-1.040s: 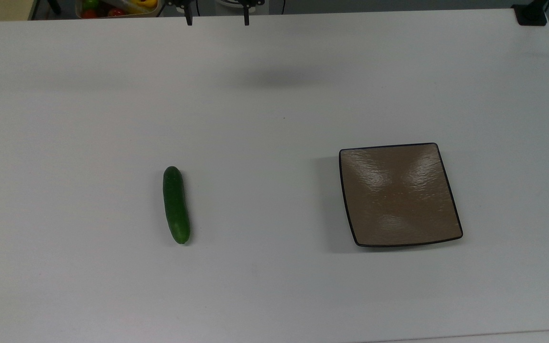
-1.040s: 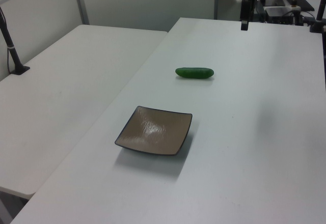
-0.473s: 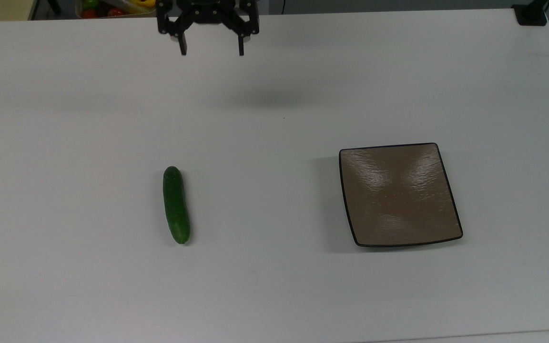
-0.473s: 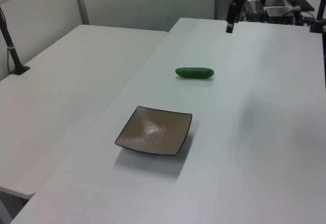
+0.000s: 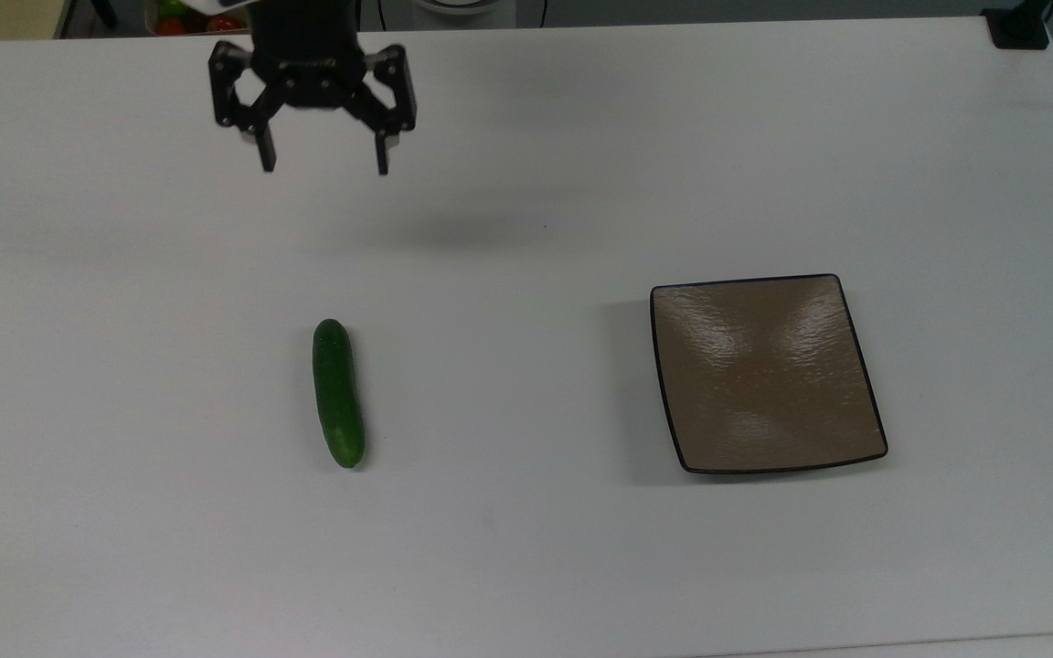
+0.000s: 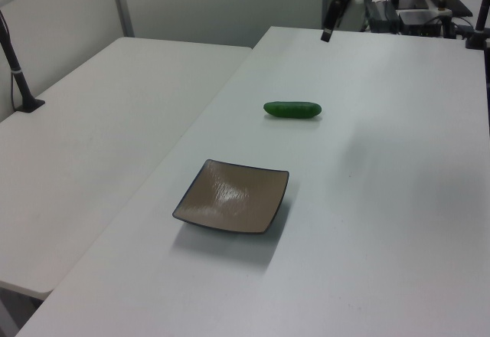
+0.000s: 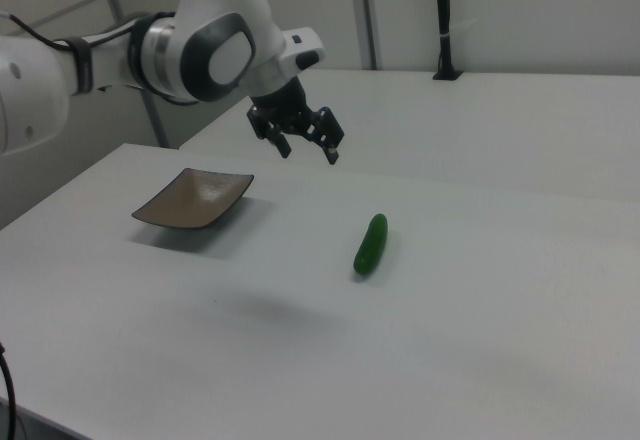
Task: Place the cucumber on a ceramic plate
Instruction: 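Move the open gripper over the green cucumber and lower it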
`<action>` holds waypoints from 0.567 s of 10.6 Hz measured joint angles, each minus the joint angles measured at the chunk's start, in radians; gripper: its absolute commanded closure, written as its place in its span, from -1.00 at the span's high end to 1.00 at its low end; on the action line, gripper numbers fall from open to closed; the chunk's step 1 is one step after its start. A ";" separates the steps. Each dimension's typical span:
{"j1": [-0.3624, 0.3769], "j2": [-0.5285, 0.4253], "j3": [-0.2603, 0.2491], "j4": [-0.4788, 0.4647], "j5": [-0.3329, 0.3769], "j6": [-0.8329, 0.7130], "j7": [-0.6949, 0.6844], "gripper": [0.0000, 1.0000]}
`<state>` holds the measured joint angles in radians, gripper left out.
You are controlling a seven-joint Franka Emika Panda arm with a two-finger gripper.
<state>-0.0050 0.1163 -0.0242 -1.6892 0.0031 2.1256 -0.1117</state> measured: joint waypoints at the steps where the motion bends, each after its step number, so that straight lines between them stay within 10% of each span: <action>1: -0.005 0.028 -0.002 0.011 0.000 0.040 -0.001 1.00; 6: -0.018 0.149 -0.007 0.027 0.001 0.206 -0.005 1.00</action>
<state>-0.0226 0.2653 -0.0315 -1.6621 0.0036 2.3318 -0.1169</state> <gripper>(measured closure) 0.000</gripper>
